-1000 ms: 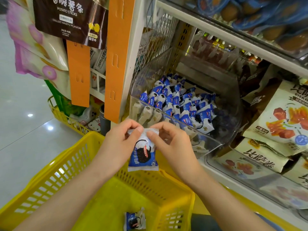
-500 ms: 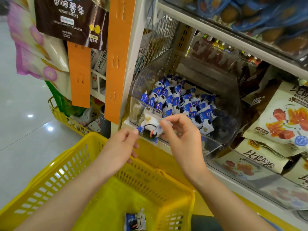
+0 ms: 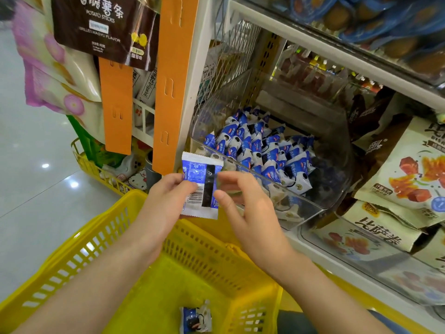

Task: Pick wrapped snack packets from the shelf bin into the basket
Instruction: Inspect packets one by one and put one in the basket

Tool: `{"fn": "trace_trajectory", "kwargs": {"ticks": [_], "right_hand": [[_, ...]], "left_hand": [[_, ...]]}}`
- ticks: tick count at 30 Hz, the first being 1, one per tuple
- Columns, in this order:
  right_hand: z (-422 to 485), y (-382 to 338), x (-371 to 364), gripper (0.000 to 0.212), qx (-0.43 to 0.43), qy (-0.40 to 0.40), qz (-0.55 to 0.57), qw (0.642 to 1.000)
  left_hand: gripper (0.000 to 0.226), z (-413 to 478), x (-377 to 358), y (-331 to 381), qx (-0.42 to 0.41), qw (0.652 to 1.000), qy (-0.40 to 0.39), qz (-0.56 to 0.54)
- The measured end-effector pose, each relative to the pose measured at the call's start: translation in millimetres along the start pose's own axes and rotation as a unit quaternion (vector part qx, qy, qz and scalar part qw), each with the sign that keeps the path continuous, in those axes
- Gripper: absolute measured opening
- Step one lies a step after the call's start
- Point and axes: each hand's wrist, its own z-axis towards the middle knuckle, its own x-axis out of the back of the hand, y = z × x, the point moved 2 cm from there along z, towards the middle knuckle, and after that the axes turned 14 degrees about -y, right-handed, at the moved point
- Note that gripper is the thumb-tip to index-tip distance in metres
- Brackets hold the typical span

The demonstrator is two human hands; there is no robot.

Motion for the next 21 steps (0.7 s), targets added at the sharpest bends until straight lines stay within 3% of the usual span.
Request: {"fn": "trace_trajectory", "kwargs": {"ticks": [4, 8, 15, 21], "right_hand": [[6.4, 5.5, 0.3, 0.024, -0.114, 0.005, 0.234, 0.966], [6.0, 0.1, -1.7, 0.019, -0.129, -0.034, 0.388, 0.912], [5.1, 5.4, -5.0, 0.012, -0.12, -0.014, 0.357, 0.926], [4.0, 14.6, -12.7, 0.002, -0.108, -0.008, 0.284, 0.953]], "left_hand": [[0.02, -1.4, -5.2, 0.1, -0.021, 0.999, -0.049, -0.007], [0.018, -0.5, -7.1, -1.2, -0.043, 0.997, -0.066, 0.016], [0.028, -4.2, -6.9, -1.4, -0.165, 0.969, -0.014, 0.181], [0.011, -3.9, -7.2, -3.9, -0.142, 0.974, -0.063, 0.164]]}}
